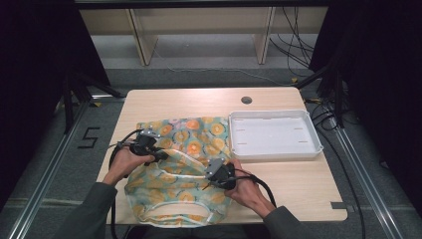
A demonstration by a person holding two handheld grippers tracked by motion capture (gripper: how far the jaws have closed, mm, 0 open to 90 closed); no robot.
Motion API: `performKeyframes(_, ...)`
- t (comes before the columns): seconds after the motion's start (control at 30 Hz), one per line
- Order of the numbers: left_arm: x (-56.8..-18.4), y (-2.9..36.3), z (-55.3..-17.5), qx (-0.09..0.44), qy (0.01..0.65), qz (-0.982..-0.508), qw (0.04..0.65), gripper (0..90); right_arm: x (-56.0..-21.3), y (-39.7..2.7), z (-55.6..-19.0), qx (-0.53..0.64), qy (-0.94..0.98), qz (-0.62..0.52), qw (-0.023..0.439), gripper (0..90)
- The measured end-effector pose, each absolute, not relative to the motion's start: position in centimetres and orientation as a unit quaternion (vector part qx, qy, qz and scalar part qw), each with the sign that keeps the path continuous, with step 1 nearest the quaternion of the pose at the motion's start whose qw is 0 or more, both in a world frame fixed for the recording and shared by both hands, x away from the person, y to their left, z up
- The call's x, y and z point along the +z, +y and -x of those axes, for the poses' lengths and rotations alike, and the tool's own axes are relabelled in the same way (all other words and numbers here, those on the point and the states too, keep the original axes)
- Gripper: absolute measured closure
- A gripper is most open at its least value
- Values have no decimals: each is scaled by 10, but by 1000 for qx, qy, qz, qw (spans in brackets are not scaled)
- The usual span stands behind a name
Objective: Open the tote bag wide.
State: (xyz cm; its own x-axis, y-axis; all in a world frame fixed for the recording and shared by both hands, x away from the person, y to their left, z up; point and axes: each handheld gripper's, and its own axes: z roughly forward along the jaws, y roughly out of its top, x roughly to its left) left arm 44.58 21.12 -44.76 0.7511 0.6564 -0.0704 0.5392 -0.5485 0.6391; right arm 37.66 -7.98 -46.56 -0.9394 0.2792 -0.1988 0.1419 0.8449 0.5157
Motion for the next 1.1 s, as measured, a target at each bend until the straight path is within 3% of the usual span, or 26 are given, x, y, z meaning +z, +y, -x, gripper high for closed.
performKeyframes(0.1,-429,218,-427,86,346,-869,343,393,-458,-86,-379,297,938,-122,129,900)
performKeyframes(0.17,-414,222,-410,94,343,-865,354,314,-455,-89,-382,311,933,-131,126,900)
performKeyframes(0.37,-401,230,-359,136,310,-876,343,257,-453,-93,-384,327,927,-143,115,900)
performKeyframes(0.47,-412,232,-344,186,294,-882,317,257,-451,-93,-383,328,925,-155,113,900)
performKeyframes(0.77,-410,236,-325,197,278,-880,332,236,-451,-95,-386,331,922,-163,113,900)
performKeyframes(1.0,-443,227,-327,184,292,-886,309,248,-448,-97,-385,339,921,-159,109,900)
performKeyframes(1.07,-453,228,-331,188,284,-893,294,335,-447,-97,-385,344,919,-160,106,900)
performKeyframes(1.1,-453,228,-331,188,284,-893,294,522,-446,-97,-384,344,919,-160,107,900)
